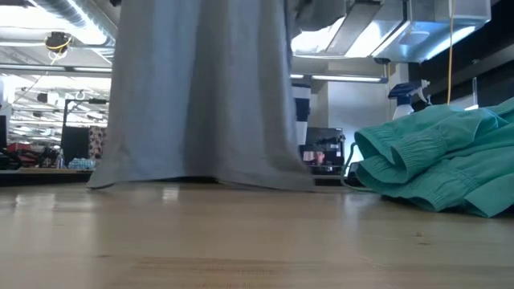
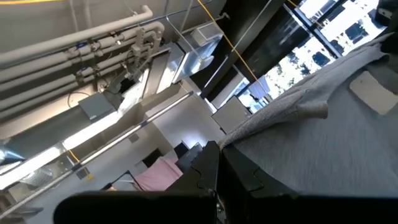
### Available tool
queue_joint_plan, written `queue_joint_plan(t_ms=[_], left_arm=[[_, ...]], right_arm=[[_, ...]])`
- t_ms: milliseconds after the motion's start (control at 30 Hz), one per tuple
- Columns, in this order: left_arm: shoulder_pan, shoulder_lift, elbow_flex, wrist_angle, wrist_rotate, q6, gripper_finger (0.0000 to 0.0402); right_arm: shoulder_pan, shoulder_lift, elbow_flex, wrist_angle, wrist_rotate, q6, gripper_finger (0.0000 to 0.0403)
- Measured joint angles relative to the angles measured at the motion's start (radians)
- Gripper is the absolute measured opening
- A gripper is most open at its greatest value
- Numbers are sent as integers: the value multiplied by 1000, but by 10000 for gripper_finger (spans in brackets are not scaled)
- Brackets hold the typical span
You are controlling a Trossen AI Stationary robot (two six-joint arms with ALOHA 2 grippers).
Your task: Fold Laundry from Bin
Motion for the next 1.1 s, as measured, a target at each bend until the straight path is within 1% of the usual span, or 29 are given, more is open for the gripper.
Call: queue_joint_plan(t_ms=[267,367,500,600,667,767,833,900,1000,1100], left_arm=[[0,-16,23,21,15,103,0],[0,-16,40,20,31,113,0],[0,-16,48,18,21,104,0],[0,-17,48,-43,16,72,0],[0,-18,49,-150,2,32,0],[0,-13,50,-373,-19,-81,0],[0,-2,50,-525,-9,-216,0],[0,9,50,-677,53,-375,0],[0,34,27,-826,164,-607,0],[-7,67,-23,-935,184,-788,0]], right_arm=[[-87,3,0,24,-55,1,0],[-107,3,0,25,-62,2,0],[-107,3,0,9,-54,10,0],[-104,3,0,-24,-47,13,0],[-76,-1,0,-70,-24,19,0],[-21,-13,1,-170,9,31,0],[32,-22,1,-240,35,49,0],[87,-34,2,-322,59,101,0],[176,-44,2,-442,90,193,0],[287,-45,-19,-521,179,263,0]])
